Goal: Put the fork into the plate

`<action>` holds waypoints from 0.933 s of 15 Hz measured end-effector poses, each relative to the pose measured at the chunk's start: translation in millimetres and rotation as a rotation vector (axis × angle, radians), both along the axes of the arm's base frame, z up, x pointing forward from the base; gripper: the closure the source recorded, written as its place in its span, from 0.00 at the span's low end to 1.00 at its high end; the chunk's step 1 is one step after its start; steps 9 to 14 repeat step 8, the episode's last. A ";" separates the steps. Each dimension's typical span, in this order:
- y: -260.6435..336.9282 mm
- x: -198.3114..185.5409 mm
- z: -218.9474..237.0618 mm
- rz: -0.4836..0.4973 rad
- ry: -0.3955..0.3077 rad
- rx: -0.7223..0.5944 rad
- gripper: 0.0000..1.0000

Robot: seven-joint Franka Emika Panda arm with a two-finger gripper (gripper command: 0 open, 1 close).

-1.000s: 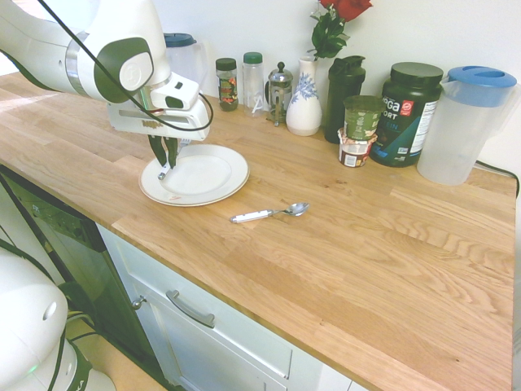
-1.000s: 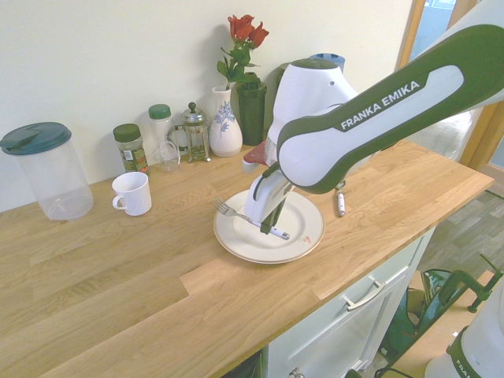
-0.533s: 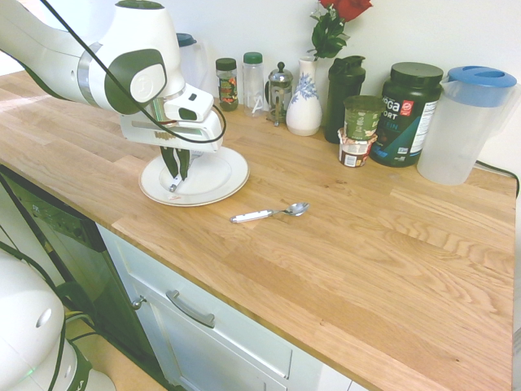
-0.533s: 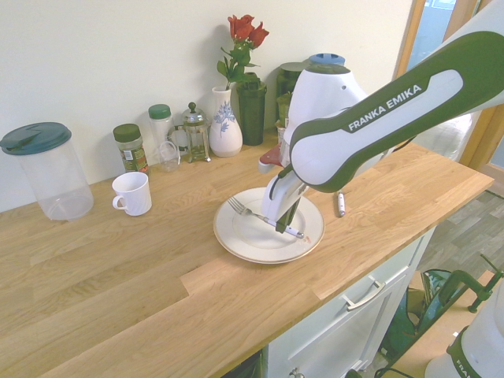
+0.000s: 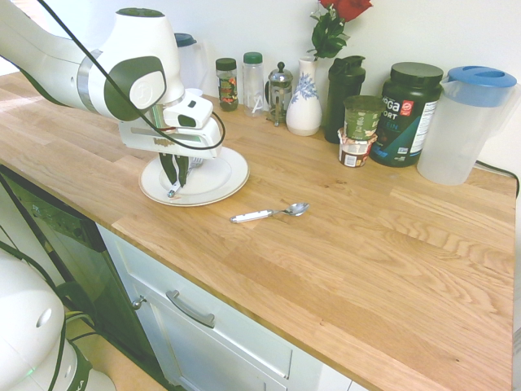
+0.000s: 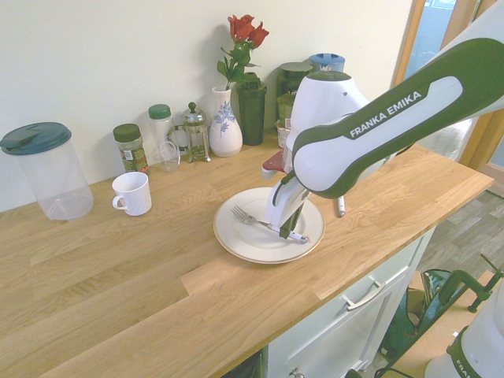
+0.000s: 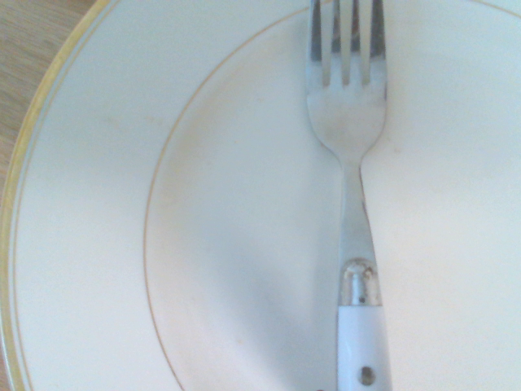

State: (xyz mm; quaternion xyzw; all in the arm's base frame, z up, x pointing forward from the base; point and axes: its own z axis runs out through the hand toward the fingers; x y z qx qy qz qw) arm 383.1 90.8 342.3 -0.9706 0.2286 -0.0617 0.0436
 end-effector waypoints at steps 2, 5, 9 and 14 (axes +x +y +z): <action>0.0 0.0 0.0 0.000 0.000 0.000 0.00; 0.3 0.8 1.6 -0.001 -0.004 0.001 0.00; 2.6 7.6 13.8 -0.010 -0.032 0.009 0.00; 2.6 7.6 13.8 -0.010 -0.032 0.009 0.00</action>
